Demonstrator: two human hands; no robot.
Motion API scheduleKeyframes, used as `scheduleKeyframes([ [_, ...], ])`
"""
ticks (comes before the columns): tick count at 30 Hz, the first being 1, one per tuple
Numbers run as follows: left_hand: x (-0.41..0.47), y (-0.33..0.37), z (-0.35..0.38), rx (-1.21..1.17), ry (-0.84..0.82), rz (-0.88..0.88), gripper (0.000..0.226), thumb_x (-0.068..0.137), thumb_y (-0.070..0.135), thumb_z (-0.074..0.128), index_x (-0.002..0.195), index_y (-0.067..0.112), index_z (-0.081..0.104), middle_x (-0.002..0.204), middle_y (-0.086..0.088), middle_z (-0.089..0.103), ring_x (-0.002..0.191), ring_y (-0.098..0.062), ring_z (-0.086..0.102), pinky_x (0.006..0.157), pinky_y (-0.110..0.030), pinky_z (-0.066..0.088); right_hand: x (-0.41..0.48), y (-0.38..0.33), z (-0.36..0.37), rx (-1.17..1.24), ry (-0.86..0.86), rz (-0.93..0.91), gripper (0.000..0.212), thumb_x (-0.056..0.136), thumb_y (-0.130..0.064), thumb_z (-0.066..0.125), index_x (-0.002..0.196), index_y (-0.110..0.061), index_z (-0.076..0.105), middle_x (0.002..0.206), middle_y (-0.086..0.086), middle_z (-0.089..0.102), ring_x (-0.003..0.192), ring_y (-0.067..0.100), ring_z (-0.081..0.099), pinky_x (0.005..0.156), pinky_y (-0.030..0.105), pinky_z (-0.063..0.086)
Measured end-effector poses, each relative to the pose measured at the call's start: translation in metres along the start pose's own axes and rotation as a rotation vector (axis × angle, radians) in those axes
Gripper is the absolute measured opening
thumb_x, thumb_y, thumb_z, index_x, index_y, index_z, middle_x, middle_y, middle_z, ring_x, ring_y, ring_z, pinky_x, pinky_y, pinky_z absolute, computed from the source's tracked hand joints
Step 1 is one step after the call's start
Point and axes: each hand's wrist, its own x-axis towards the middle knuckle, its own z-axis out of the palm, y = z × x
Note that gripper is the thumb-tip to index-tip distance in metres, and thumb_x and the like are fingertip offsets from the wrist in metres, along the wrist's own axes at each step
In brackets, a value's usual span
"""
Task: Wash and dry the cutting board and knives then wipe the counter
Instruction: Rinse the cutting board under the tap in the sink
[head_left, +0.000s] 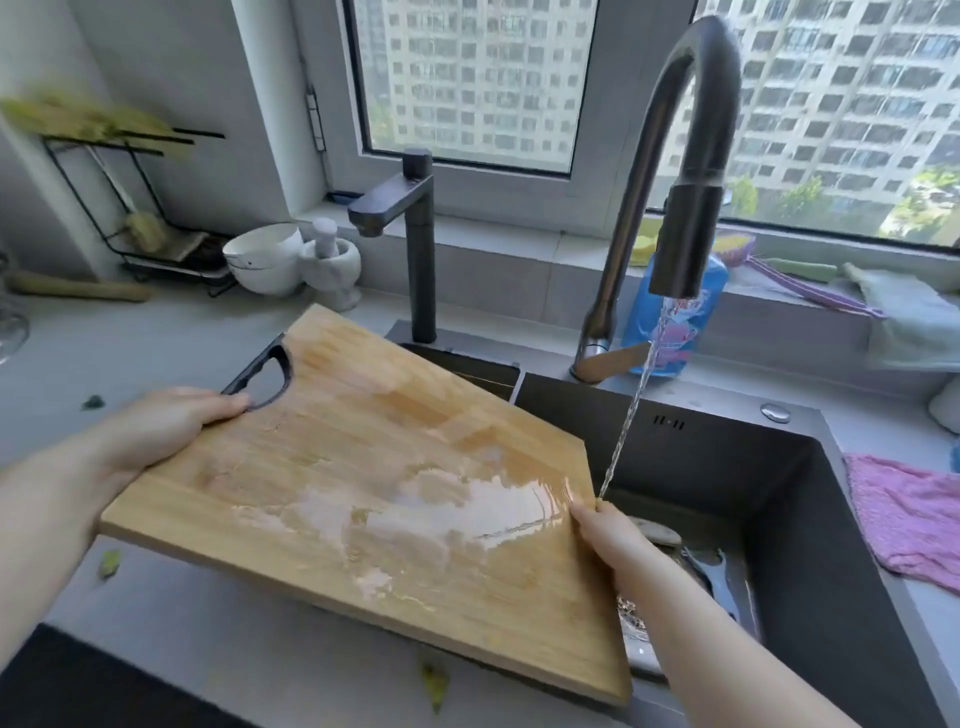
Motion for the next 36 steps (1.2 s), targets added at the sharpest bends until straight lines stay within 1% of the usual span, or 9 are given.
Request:
scheduleKeyframes([
  [3, -0.031, 0.024, -0.013, -0.031, 0.0, 0.027, 0.077, 0.055, 0.06, 0.068, 0.107, 0.004, 0.062, 0.101, -0.023, 0.066, 0.089, -0.037, 0.063, 0.071, -0.032, 0.053, -0.004, -0.01, 0.014, 0.063, -0.019, -0.065, 0.043, 0.097, -0.028, 0.041, 0.136, -0.012, 0.037, 0.131, 0.01, 0.05, 0.11, 0.026, 0.052, 0.096, 0.034, 0.043],
  [6, -0.046, 0.046, -0.032, -0.136, -0.041, 0.061, 0.016, 0.085, 0.017, 0.057, 0.091, 0.003, 0.062, 0.058, -0.009, 0.066, 0.05, -0.021, 0.063, 0.041, -0.02, 0.049, -0.007, -0.023, 0.032, 0.129, -0.039, -0.098, 0.044, 0.097, -0.025, 0.044, 0.138, -0.016, 0.036, 0.132, 0.008, 0.05, 0.108, 0.026, 0.051, 0.096, 0.039, 0.042],
  [8, -0.042, 0.049, -0.047, -0.194, -0.09, 0.1, 0.014, 0.087, -0.001, 0.048, 0.078, 0.006, 0.056, 0.044, -0.004, 0.061, 0.036, -0.012, 0.058, 0.034, -0.018, 0.046, -0.008, -0.037, 0.045, 0.151, -0.027, -0.144, 0.047, 0.095, -0.022, 0.047, 0.14, -0.017, 0.033, 0.133, 0.008, 0.048, 0.105, 0.024, 0.048, 0.092, 0.04, 0.041],
  [12, -0.016, 0.044, -0.08, -0.314, -0.216, 0.151, 0.029, 0.062, -0.006, 0.065, 0.089, 0.004, 0.057, 0.055, -0.002, 0.068, 0.046, -0.01, 0.064, 0.041, -0.018, 0.051, 0.002, -0.066, 0.071, 0.262, 0.047, -0.192, 0.052, 0.093, -0.016, 0.052, 0.14, -0.021, 0.032, 0.129, 0.005, 0.048, 0.105, 0.026, 0.049, 0.088, 0.042, 0.043],
  [15, 0.014, 0.045, -0.1, -0.288, -0.19, 0.197, 0.024, 0.078, -0.006, 0.06, 0.095, 0.012, 0.059, 0.061, 0.001, 0.07, 0.049, -0.007, 0.065, 0.046, -0.014, 0.051, 0.015, -0.085, 0.091, 0.327, 0.086, -0.227, 0.052, 0.092, -0.014, 0.053, 0.139, -0.024, 0.033, 0.125, 0.003, 0.05, 0.109, 0.028, 0.052, 0.096, 0.045, 0.044],
  [24, 0.096, 0.052, -0.122, -0.257, -0.157, 0.241, 0.026, 0.094, 0.03, 0.047, 0.08, 0.018, 0.065, 0.056, 0.005, 0.07, 0.047, -0.003, 0.064, 0.041, -0.012, 0.048, 0.028, -0.113, 0.126, 0.301, 0.101, -0.142, 0.055, 0.091, -0.008, 0.052, 0.142, -0.015, 0.031, 0.132, 0.011, 0.049, 0.118, 0.031, 0.051, 0.104, 0.048, 0.04],
  [27, 0.105, 0.059, -0.117, -0.239, -0.219, 0.278, 0.033, 0.065, 0.061, 0.063, 0.061, 0.029, 0.074, 0.055, 0.005, 0.07, 0.044, -0.002, 0.063, 0.038, -0.011, 0.046, 0.037, -0.12, 0.133, 0.353, 0.063, -0.084, 0.045, 0.093, -0.007, 0.048, 0.137, -0.011, 0.038, 0.127, 0.009, 0.052, 0.118, 0.028, 0.05, 0.106, 0.044, 0.037],
  [32, 0.131, 0.061, -0.117, -0.196, -0.142, 0.214, 0.029, 0.096, 0.031, 0.043, 0.085, 0.016, 0.066, 0.067, 0.005, 0.072, 0.048, -0.006, 0.066, 0.044, -0.015, 0.051, 0.051, -0.12, 0.152, 0.344, 0.049, 0.017, 0.045, 0.095, -0.023, 0.048, 0.136, -0.011, 0.038, 0.142, 0.012, 0.04, 0.127, 0.031, 0.042, 0.106, 0.044, 0.035],
  [36, 0.139, 0.057, -0.101, -0.178, -0.123, 0.205, 0.02, 0.096, 0.026, 0.044, 0.086, 0.017, 0.059, 0.047, 0.007, 0.065, 0.038, -0.003, 0.059, 0.037, -0.01, 0.045, 0.056, -0.112, 0.165, 0.24, 0.076, 0.095, 0.056, 0.097, -0.031, 0.042, 0.144, -0.006, 0.025, 0.151, 0.014, 0.025, 0.137, 0.033, 0.027, 0.112, 0.043, 0.028],
])
